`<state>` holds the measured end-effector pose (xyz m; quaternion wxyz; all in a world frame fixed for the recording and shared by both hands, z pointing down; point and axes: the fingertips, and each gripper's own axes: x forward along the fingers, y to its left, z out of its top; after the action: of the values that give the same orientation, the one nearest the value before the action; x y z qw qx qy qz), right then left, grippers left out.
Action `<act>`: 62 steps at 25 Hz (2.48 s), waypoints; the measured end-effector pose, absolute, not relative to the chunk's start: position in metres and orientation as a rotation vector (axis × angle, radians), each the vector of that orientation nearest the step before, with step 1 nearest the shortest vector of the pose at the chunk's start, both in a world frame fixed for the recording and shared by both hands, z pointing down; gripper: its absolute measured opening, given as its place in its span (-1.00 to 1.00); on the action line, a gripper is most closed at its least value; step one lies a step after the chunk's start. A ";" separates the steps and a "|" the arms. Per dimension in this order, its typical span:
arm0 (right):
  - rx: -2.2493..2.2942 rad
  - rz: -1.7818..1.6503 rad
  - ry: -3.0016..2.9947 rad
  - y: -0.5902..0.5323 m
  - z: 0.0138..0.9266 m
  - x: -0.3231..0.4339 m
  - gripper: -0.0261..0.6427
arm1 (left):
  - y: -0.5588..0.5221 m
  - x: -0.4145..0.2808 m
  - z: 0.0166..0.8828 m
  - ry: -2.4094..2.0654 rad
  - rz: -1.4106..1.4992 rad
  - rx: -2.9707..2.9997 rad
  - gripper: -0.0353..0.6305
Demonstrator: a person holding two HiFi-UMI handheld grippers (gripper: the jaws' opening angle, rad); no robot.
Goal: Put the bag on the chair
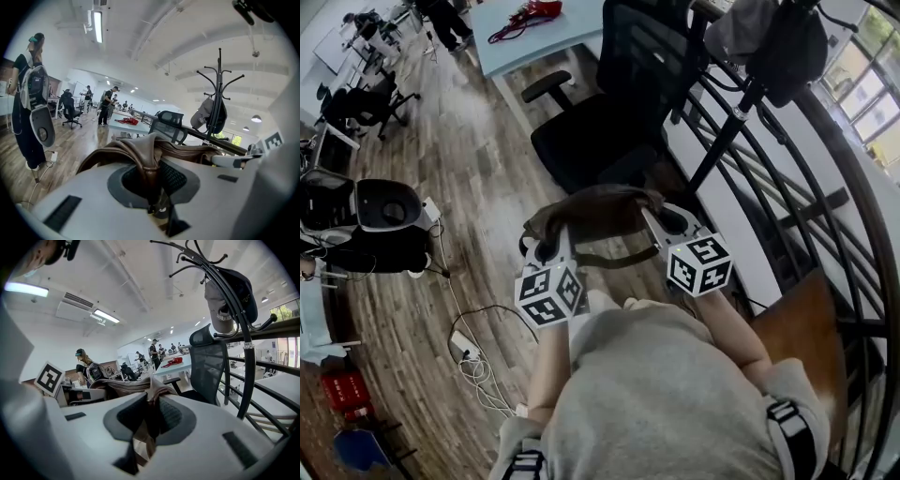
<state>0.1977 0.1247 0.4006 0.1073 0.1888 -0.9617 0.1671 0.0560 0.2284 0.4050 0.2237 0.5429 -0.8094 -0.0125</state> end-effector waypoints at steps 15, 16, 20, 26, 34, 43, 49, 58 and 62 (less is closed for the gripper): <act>0.596 0.542 -2.801 0.087 0.407 0.176 -0.78 | 0.188 0.033 0.417 -2.182 -0.045 1.512 -0.75; 0.604 0.545 -2.797 0.085 0.408 0.173 -0.78 | 0.186 0.029 0.418 -2.176 -0.044 1.517 -0.75; 0.629 0.560 -2.781 0.067 0.413 0.151 -0.78 | 0.165 0.006 0.423 -2.150 -0.037 1.531 -0.75; 0.667 0.585 -2.757 0.035 0.423 0.102 -0.78 | 0.128 -0.047 0.431 -2.116 -0.028 1.557 -0.75; 0.750 0.592 -2.736 -0.003 0.413 0.038 -0.78 | 0.083 -0.115 0.423 -2.059 -0.025 1.629 -0.75; 0.854 0.594 -2.709 -0.049 0.407 -0.023 -0.78 | 0.021 -0.184 0.415 -1.989 -0.003 1.723 -0.75; 0.929 0.612 -2.687 -0.080 0.409 -0.055 -0.78 | -0.017 -0.219 0.419 -1.935 0.023 1.764 -0.75; 1.047 0.631 -2.643 -0.125 0.416 -0.077 -0.78 | -0.072 -0.244 0.429 -1.850 0.063 1.829 -0.76; 1.096 0.649 -2.621 -0.138 0.419 -0.078 -0.78 | -0.087 -0.246 0.434 -1.812 0.087 1.851 -0.75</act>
<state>-0.0781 -0.1382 0.4194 0.1134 0.3736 -0.8937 0.2213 -0.2456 -0.0873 0.4342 0.2715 0.6875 -0.6727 0.0325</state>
